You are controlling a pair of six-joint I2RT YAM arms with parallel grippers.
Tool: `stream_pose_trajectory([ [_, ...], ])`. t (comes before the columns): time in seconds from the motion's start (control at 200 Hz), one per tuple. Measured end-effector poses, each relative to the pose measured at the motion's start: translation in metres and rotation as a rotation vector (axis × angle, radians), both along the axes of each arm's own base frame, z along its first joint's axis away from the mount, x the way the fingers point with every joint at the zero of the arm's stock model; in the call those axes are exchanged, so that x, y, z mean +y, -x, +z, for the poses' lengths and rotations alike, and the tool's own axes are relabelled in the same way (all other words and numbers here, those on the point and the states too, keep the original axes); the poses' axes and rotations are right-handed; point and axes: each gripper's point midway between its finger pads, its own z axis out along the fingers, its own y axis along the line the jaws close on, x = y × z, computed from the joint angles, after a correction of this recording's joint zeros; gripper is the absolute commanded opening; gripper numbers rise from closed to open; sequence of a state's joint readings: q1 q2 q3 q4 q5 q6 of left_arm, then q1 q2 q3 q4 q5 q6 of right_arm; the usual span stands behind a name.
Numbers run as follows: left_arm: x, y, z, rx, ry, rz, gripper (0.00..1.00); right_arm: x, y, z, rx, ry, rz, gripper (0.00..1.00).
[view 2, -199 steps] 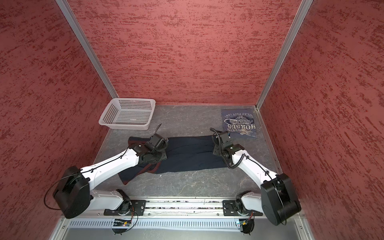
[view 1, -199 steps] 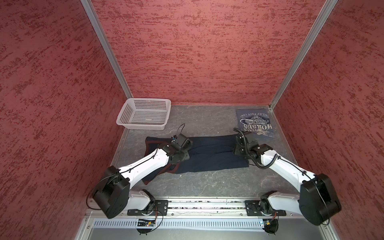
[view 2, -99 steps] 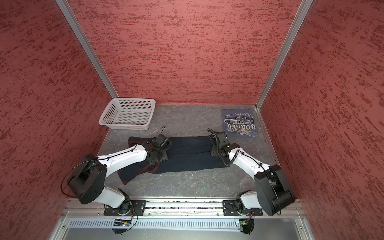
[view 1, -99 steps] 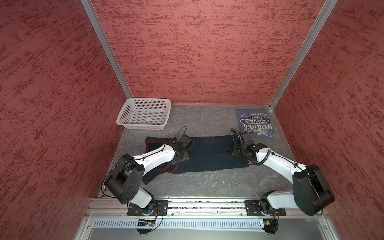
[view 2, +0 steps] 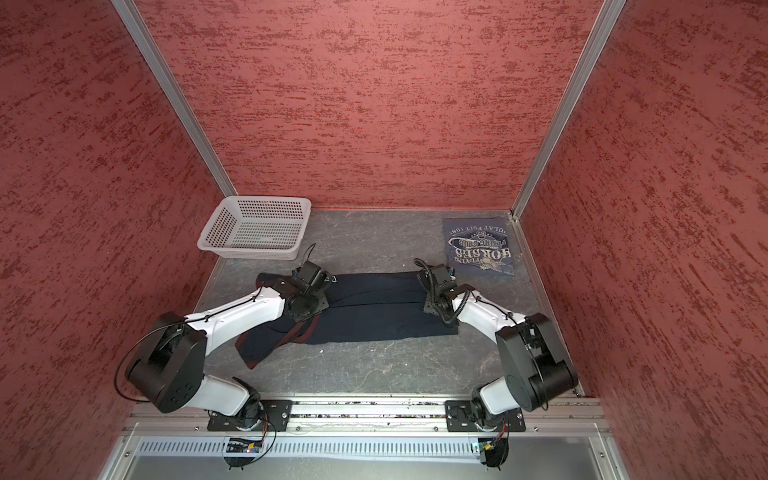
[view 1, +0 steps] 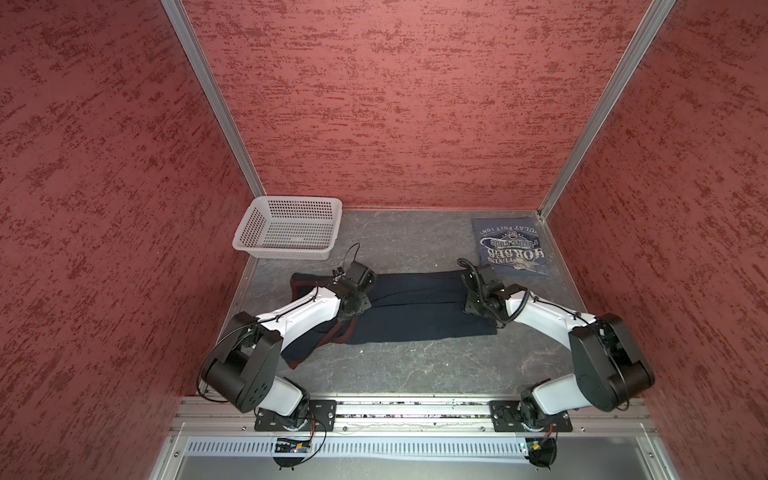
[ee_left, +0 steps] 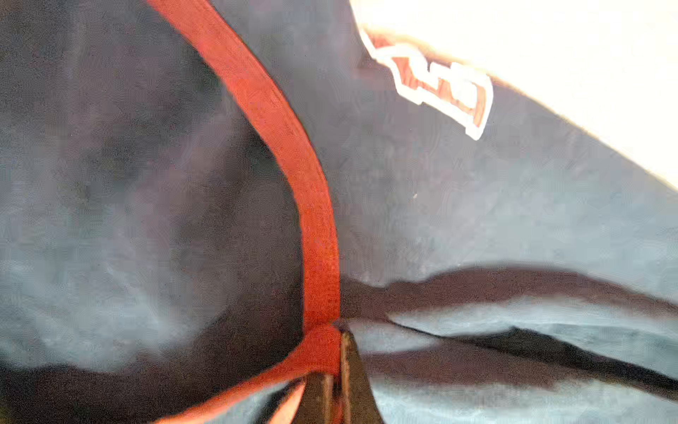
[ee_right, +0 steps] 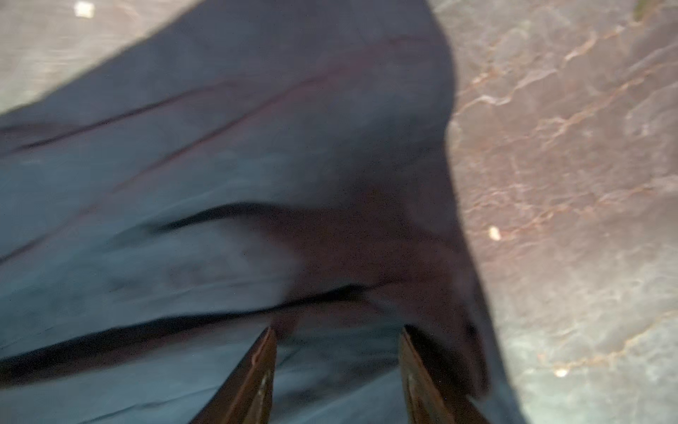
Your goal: Fold and stack the tank tops
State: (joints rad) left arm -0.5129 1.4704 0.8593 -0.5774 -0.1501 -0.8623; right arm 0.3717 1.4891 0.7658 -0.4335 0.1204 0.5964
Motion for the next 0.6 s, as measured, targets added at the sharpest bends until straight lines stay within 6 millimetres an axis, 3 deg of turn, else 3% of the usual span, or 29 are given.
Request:
stream_pose_trajectory([
  [0.16, 0.005, -0.003, -0.003, 0.003, 0.032, 0.016, 0.21, -0.01, -0.005, -0.001, -0.002, 0.027, -0.012, 0.55],
  [0.401, 0.004, 0.0, -0.021, 0.059, 0.036, 0.01, 0.42, -0.011, -0.03, 0.024, -0.085, 0.063, 0.005, 0.55],
  [0.506, 0.01, -0.001, -0.018, 0.054, 0.032, 0.02, 0.51, -0.011, -0.034, 0.036, -0.12, 0.074, 0.017, 0.55],
  [0.601, 0.015, 0.001, -0.003, 0.023, 0.031, 0.02, 0.6, -0.01, -0.033, 0.05, -0.153, 0.06, 0.027, 0.55],
])
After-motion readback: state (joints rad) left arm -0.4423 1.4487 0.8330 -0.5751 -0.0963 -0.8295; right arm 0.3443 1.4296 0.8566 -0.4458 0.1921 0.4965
